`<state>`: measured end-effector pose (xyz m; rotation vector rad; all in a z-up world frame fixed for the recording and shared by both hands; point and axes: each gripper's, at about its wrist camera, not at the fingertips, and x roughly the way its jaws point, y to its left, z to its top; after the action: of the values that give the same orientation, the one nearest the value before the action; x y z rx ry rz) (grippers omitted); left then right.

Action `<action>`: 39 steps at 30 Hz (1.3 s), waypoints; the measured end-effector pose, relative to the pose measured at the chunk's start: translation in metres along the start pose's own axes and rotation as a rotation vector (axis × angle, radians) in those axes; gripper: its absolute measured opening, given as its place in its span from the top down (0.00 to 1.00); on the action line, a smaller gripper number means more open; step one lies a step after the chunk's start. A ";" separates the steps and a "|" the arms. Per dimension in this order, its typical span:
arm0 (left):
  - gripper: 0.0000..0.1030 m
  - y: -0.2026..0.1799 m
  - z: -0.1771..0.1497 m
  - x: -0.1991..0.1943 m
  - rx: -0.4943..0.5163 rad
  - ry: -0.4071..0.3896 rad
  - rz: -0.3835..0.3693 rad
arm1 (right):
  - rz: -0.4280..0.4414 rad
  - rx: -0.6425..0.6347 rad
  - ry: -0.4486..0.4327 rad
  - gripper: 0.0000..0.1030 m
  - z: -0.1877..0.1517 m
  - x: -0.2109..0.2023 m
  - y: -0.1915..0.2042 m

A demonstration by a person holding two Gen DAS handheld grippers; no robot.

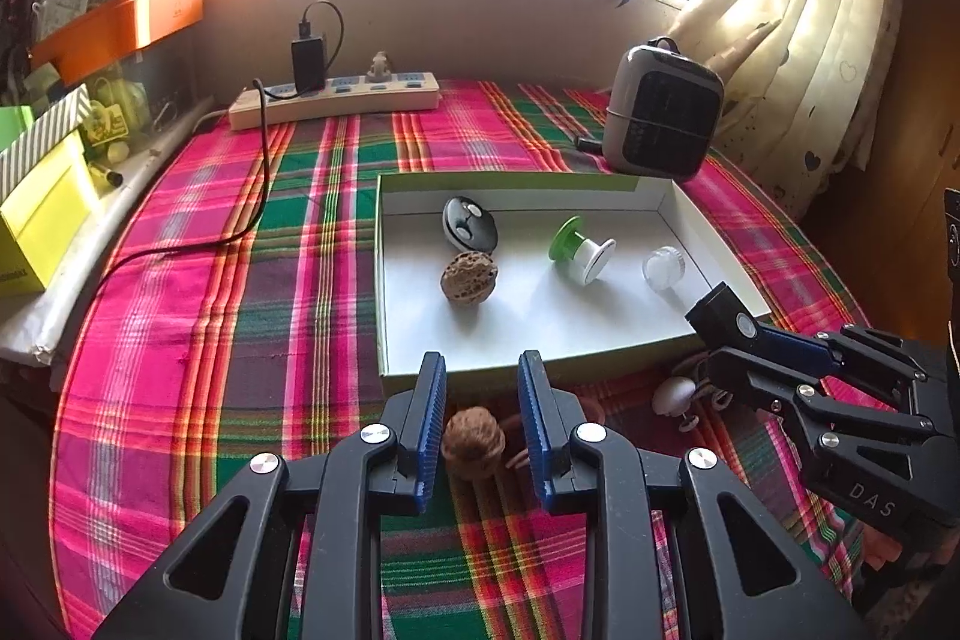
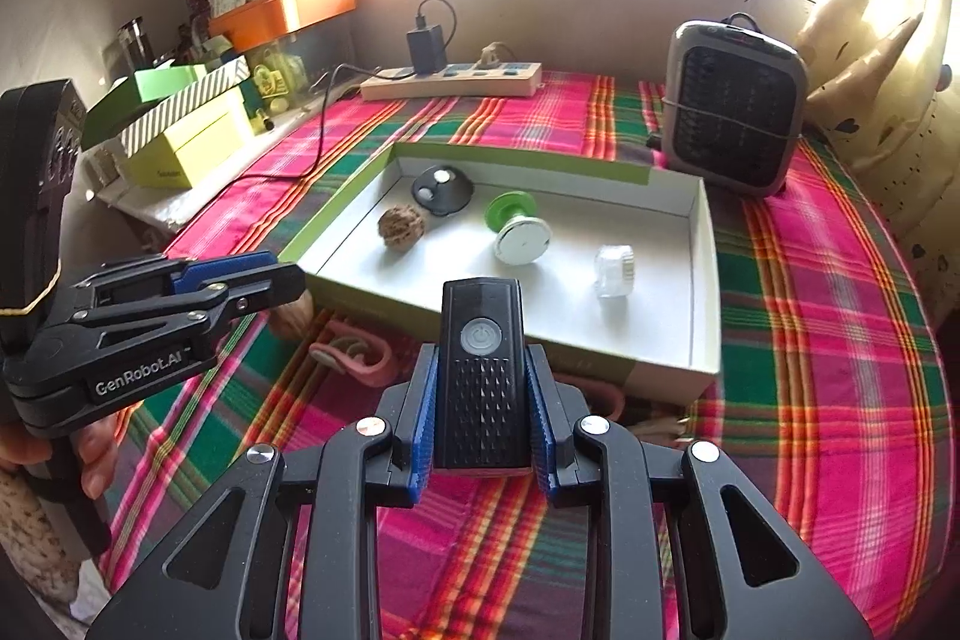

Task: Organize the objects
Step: 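Carry the walnut and black rectangular remote up over the white tray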

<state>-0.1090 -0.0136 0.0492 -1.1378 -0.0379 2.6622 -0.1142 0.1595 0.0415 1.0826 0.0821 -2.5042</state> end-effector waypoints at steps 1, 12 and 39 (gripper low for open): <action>0.78 -0.001 0.002 0.000 0.004 -0.004 -0.001 | -0.003 0.006 -0.001 0.73 0.002 0.000 -0.003; 0.78 0.015 -0.004 0.000 -0.043 0.009 0.009 | -0.020 0.024 -0.027 0.73 0.011 -0.003 -0.014; 0.64 0.026 -0.026 0.028 -0.076 0.120 -0.005 | -0.016 0.027 -0.015 0.73 0.006 -0.002 -0.016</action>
<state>-0.1147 -0.0341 0.0081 -1.3170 -0.1214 2.6025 -0.1234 0.1733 0.0450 1.0784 0.0530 -2.5343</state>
